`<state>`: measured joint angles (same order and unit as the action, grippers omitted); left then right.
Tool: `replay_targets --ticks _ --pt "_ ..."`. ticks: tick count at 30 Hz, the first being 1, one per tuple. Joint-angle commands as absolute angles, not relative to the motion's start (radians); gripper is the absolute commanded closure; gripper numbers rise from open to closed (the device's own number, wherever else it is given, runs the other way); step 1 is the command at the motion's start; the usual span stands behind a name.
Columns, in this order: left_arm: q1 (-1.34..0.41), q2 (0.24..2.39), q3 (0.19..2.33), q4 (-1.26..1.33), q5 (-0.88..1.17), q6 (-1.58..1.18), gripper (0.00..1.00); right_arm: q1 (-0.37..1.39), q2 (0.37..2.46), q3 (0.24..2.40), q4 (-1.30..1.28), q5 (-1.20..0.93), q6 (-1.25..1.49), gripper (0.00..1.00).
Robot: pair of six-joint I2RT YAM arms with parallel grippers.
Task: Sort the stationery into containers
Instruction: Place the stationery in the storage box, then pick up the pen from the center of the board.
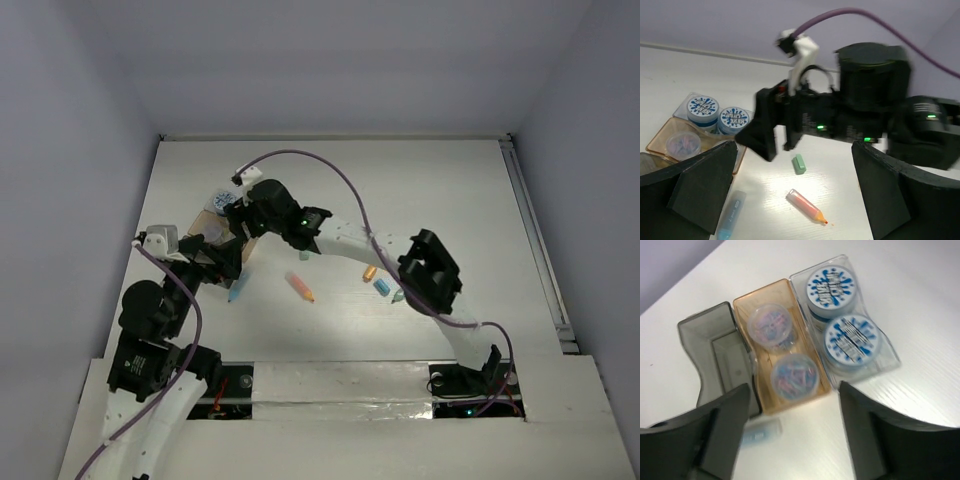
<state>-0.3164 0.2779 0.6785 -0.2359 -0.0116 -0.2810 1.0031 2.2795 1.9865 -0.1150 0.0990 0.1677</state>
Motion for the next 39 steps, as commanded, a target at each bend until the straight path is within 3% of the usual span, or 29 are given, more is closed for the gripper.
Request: replay_targets --ticks 1,2,4,7,11,14,18,21,28,31,39 --pt "-0.31 0.307 0.672 -0.179 0.043 -0.275 0.02 1.002 2.02 1.782 0.054 0.207 0.173 0.26" --pt "-0.301 0.313 0.672 -0.176 0.057 -0.272 0.02 0.99 1.972 1.707 0.072 0.245 0.185 0.3" --pt "-0.301 0.337 0.672 -0.172 0.07 -0.272 0.03 0.974 1.831 1.496 0.095 0.288 0.236 0.46" --pt "-0.301 0.383 0.672 -0.163 0.124 -0.282 0.03 0.947 1.691 1.251 0.049 0.363 0.297 0.58" --pt "-0.301 0.429 0.672 -0.153 0.182 -0.291 0.05 0.907 1.432 1.01 -0.101 0.422 0.373 0.62" --pt "-0.301 0.443 0.673 -0.155 0.17 -0.287 0.06 0.897 1.326 0.858 -0.155 0.352 0.403 0.66" --pt "-0.301 0.468 0.678 -0.158 0.155 -0.278 0.06 0.897 1.292 0.773 -0.108 0.084 0.405 0.64" --pt "-0.291 0.488 0.683 -0.16 0.153 -0.275 0.07 0.897 1.33 0.778 -0.046 0.022 0.385 0.59" --pt "-0.291 0.482 0.67 -0.16 0.141 -0.288 0.1 0.943 1.528 0.938 -0.061 0.008 0.299 0.29" --pt "-0.291 0.495 0.672 -0.164 0.144 -0.296 0.1 0.977 1.617 0.991 -0.074 0.008 0.262 0.23" --pt "-0.291 0.523 0.658 -0.153 0.175 -0.36 0.1 1.032 1.781 1.106 -0.118 -0.006 0.204 0.24"
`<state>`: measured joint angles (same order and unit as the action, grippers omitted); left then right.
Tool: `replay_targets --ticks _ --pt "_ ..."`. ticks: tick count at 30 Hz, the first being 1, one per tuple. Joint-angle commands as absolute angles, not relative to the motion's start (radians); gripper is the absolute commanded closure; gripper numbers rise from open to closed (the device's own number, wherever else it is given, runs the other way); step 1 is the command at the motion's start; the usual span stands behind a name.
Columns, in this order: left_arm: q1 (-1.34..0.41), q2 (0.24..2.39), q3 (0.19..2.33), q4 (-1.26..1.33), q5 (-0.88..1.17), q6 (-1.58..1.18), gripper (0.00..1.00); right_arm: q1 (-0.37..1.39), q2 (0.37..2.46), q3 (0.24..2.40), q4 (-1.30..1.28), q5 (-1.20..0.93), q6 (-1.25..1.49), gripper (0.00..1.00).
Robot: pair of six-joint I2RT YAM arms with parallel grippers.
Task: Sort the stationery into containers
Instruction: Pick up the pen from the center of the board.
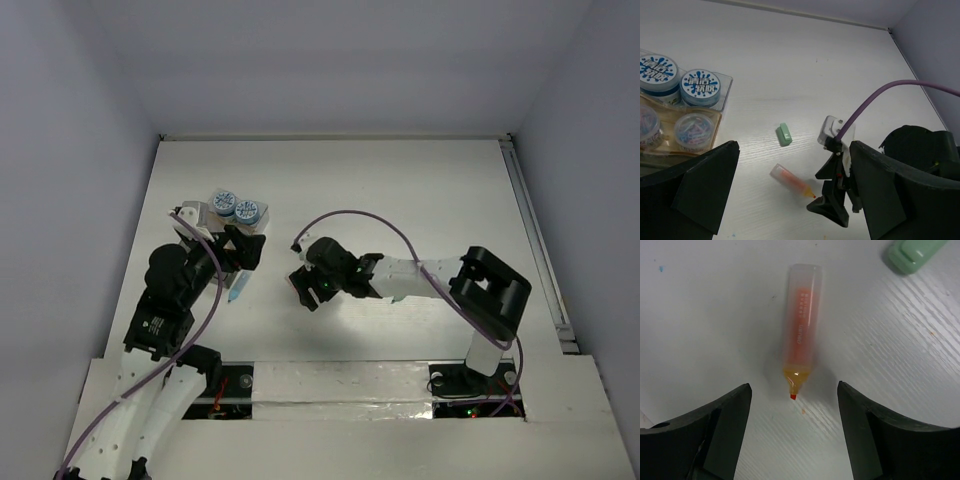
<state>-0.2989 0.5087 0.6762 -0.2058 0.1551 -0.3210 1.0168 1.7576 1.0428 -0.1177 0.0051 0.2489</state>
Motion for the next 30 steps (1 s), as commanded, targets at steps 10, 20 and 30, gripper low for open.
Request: replay_targets --ticks 10,20,30 --pt "-0.291 0.572 0.614 -0.141 0.138 -0.483 0.18 1.042 1.884 1.094 -0.037 0.101 0.213 0.47" --pt "-0.291 0.568 0.425 0.026 0.253 -0.644 0.27 1.042 1.81 1.025 0.006 0.172 0.173 0.94" --pt "-0.291 0.73 0.324 0.297 0.434 -0.729 0.27 1.042 1.5 0.953 -0.052 0.059 0.097 0.98"
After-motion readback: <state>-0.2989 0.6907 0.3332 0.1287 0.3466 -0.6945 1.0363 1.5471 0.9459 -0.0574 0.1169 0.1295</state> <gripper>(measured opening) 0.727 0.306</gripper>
